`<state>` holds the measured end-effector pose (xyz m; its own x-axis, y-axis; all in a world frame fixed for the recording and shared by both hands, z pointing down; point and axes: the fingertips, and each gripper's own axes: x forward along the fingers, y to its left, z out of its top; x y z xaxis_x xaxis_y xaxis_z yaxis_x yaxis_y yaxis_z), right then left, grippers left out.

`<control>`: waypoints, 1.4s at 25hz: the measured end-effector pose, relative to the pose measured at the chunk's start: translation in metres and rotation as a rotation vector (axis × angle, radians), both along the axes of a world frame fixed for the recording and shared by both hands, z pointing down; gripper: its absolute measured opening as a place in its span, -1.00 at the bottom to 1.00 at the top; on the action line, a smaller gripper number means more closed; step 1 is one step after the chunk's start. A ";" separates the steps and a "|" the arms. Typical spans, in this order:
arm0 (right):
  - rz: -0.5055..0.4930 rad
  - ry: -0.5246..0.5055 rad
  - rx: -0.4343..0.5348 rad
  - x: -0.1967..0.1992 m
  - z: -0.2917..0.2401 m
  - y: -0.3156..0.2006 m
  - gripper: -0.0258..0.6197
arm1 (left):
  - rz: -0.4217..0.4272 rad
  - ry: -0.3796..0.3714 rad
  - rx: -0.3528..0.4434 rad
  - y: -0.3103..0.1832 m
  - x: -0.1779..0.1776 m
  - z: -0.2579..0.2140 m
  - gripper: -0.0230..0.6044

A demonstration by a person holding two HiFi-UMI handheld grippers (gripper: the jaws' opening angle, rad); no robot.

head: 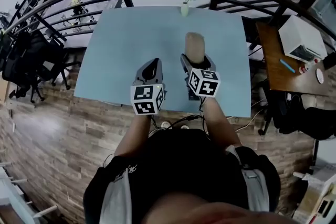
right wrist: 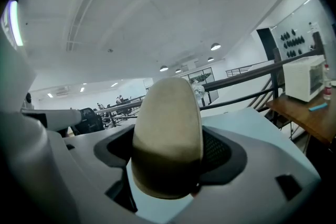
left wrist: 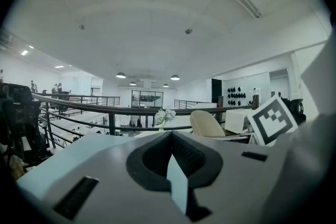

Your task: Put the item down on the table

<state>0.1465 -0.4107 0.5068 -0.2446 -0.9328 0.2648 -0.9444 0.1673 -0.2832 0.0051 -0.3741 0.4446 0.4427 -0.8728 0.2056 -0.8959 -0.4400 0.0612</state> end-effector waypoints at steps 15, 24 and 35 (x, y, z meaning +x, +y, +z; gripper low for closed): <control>-0.035 0.047 -0.269 -0.031 0.123 -0.026 0.25 | -0.068 0.013 -0.030 -0.015 -0.044 0.014 -0.90; -0.016 0.069 -0.423 -0.027 0.192 -0.014 0.25 | -0.089 0.005 -0.039 -0.018 -0.060 0.018 -0.90; -0.014 0.081 -0.527 -0.036 0.236 -0.004 0.25 | -0.098 0.000 -0.036 -0.020 -0.073 0.019 -0.90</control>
